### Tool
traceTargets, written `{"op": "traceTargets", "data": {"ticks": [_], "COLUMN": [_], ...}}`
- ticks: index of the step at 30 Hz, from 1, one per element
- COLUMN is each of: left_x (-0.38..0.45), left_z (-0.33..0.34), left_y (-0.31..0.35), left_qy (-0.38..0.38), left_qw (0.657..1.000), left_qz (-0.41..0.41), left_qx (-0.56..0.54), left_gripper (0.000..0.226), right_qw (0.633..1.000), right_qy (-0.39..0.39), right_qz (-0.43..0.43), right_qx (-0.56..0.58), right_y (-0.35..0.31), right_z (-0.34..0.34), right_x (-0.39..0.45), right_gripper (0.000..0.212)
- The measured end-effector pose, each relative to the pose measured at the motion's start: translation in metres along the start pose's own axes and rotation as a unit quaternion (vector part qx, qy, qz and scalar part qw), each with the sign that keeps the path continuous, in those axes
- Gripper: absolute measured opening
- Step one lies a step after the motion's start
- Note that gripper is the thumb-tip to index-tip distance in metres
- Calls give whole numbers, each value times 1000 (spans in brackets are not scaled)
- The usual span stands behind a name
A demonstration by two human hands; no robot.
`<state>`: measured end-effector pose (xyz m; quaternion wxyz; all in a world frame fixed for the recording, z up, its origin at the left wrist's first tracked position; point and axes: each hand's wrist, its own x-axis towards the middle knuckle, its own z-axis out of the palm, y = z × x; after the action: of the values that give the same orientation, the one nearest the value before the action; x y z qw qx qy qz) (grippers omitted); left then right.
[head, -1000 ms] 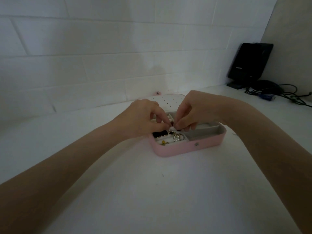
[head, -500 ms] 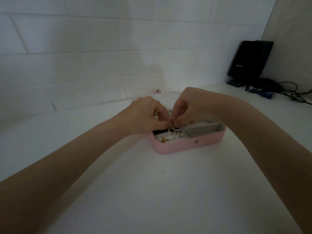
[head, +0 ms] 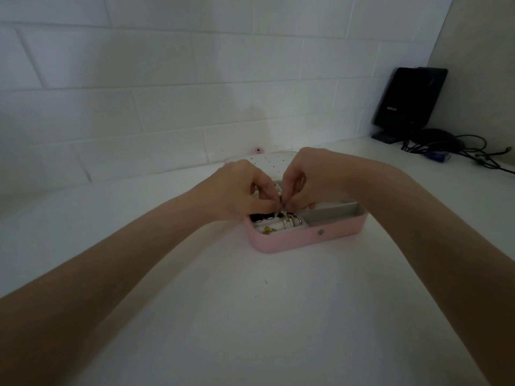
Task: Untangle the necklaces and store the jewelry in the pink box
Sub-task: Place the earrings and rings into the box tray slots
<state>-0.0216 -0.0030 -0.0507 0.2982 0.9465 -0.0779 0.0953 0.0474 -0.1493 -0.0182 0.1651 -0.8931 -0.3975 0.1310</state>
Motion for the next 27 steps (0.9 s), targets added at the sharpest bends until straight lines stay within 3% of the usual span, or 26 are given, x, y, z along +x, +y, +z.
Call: {"op": "traceTargets", "data": {"ticks": [4, 11, 19, 27], "left_x": [-1, -1, 0, 37], "left_z": [1, 2, 4, 9], "left_y": [1, -2, 0, 42], "left_qy": [9, 25, 41, 22], "left_qw": [1000, 999, 998, 999], "left_qz": [-4, -9, 5, 29], "left_qx": [-7, -45, -43, -34], "left_gripper": [21, 20, 11, 6], "right_qw": [1000, 993, 993, 988], "right_qy": [-7, -21, -28, 58], "right_qz": [-6, 16, 12, 33], "right_qx": [7, 116, 117, 139], "right_y": [2, 10, 8, 40], "right_z": [-1, -7, -6, -35], "right_x": [-2, -5, -4, -26], "right_gripper": [9, 17, 13, 14]}}
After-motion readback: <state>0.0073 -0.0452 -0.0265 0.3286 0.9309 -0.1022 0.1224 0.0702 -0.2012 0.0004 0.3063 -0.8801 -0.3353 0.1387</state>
